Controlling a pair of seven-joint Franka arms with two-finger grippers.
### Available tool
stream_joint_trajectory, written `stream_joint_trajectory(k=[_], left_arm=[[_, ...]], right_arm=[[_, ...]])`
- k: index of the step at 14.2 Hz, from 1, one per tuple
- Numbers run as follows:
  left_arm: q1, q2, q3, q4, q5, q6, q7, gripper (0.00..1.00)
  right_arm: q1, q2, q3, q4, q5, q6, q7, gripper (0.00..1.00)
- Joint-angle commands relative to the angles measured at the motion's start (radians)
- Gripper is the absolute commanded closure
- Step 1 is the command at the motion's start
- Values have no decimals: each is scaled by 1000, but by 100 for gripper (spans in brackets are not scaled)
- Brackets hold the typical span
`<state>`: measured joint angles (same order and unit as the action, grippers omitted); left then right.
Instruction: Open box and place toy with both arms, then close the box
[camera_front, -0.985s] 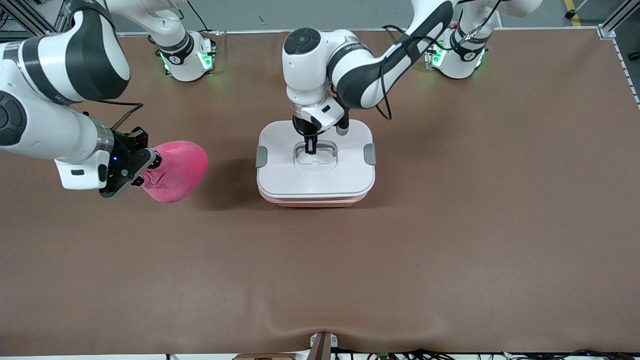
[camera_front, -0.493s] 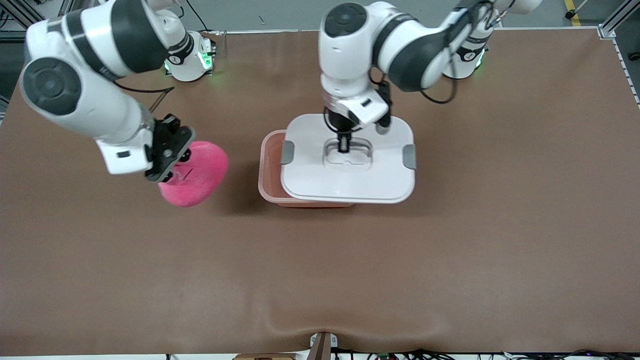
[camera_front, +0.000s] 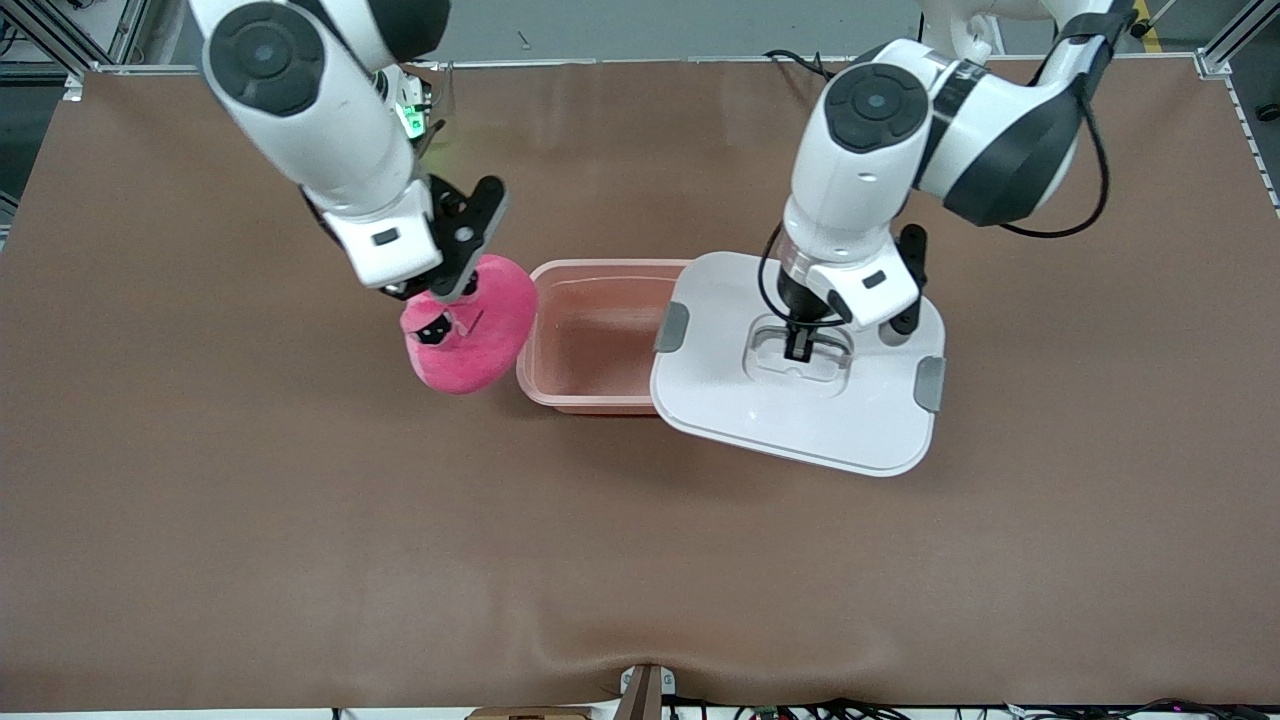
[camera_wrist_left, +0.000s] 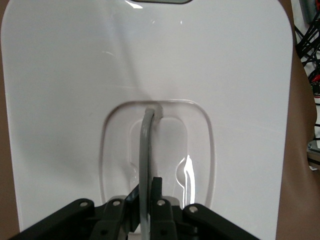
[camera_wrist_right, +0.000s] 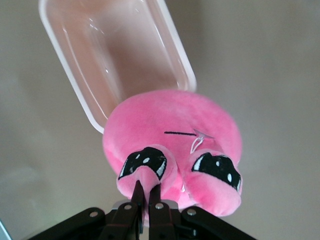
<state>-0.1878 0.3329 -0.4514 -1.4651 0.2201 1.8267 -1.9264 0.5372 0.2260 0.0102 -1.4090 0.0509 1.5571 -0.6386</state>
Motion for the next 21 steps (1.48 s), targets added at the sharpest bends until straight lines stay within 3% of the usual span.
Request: stream_joint_trajectory(k=[1, 8, 11, 21], left_arm=[[65, -21, -7, 17, -57, -43, 151, 100], [252, -78, -9, 17, -142, -116, 518, 100], [329, -107, -7, 9, -189, -167, 763, 100], [430, -109, -3, 6, -355, -283, 1101, 100]], right_arm=[[64, 3, -12, 10, 4, 29, -42, 100], [58, 13, -16, 1, -5, 98, -433, 100], [56, 21, -16, -21, -6, 123, -565, 100], [96, 32, -16, -71, -36, 165, -622, 100]])
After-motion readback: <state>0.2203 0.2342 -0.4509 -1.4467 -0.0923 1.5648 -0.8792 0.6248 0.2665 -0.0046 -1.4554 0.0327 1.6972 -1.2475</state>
